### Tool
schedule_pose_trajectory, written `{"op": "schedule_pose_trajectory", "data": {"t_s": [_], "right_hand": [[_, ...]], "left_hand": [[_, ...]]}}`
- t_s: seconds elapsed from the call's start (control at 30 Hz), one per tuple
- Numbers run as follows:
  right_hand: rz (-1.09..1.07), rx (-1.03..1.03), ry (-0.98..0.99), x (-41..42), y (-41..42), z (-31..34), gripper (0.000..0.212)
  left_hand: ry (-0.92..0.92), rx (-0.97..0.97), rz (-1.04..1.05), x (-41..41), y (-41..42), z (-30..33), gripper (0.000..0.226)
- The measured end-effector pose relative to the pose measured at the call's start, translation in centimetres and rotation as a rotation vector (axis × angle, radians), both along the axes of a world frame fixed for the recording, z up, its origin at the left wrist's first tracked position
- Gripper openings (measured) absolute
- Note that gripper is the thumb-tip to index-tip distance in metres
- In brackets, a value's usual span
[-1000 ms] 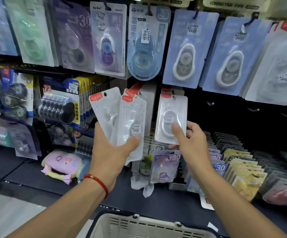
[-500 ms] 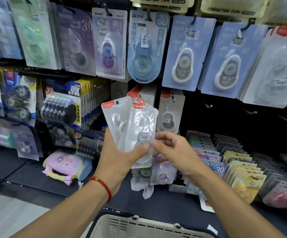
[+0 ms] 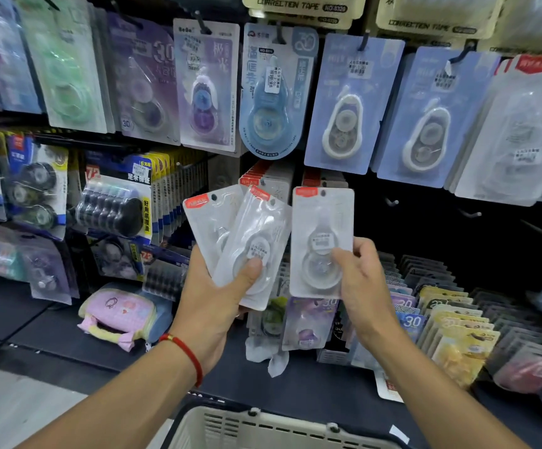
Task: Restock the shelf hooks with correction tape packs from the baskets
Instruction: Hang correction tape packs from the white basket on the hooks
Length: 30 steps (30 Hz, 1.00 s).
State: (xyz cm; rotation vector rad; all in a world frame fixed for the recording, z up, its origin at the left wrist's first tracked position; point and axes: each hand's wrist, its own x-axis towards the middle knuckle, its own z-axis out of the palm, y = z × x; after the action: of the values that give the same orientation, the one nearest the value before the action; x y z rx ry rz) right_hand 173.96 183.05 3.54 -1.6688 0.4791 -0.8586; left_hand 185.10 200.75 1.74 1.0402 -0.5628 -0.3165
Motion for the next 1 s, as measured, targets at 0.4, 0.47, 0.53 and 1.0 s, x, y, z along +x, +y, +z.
{"op": "schedule_pose_trajectory", "data": {"t_s": [0.4, 0.47, 0.53, 1.0], "right_hand": [[-0.054, 0.017, -0.030, 0.2, 0.1, 0.7, 0.024], [-0.033, 0.098, 0.022, 0.3, -0.2, 0.7, 0.029], [-0.005, 0.230, 0.097, 0.4, -0.5, 0.3, 0.046], [0.347, -0.033, 0.261, 0.4, 1.9, 0.3, 0.022]], "left_hand": [[-0.027, 0.037, 0.076, 0.1, 0.2, 0.1, 0.066], [-0.030, 0.040, 0.080, 0.1, 0.2, 0.1, 0.066], [-0.032, 0.039, 0.075, 0.1, 0.3, 0.1, 0.067], [-0.113, 0.112, -0.001, -0.6, 0.0, -0.4, 0.070]]}}
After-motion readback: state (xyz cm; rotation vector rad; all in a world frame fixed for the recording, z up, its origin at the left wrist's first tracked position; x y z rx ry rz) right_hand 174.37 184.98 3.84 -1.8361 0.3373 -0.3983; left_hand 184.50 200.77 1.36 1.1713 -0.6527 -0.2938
